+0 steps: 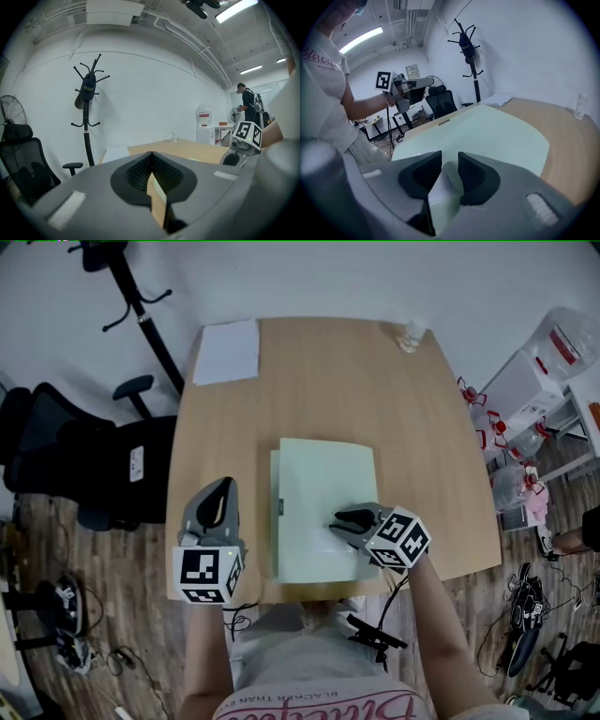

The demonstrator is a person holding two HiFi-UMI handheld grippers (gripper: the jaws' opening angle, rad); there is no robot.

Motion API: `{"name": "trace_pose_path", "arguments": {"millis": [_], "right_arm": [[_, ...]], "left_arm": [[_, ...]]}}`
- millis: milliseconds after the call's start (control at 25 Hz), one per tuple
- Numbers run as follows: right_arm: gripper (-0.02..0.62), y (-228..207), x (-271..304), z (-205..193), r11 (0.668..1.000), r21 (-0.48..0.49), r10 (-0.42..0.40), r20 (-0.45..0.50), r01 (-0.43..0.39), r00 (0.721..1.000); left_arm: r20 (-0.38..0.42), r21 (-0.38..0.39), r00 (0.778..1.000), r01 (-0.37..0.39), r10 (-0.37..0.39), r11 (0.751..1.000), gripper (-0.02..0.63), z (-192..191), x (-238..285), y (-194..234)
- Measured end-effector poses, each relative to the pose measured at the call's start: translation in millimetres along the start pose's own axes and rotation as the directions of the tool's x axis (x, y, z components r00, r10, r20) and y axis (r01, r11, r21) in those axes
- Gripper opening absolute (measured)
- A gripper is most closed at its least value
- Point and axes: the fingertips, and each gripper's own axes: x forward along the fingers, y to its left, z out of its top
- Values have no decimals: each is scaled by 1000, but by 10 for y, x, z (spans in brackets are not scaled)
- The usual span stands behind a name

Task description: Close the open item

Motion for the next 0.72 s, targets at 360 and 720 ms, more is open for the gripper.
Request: {"name": "trace_pose_path", "arguments": {"millis": [360, 720], "right_arm": [[114, 127, 201, 51, 1000, -21, 3, -33, -4, 999], [112, 239, 509, 126, 997, -57, -56, -79, 51, 995]], "left_arm": [[5, -4, 1000, 13, -13, 1000, 14, -44, -51, 110], [1, -4, 1000, 21, -21, 1000, 14, -109, -129, 254]]}}
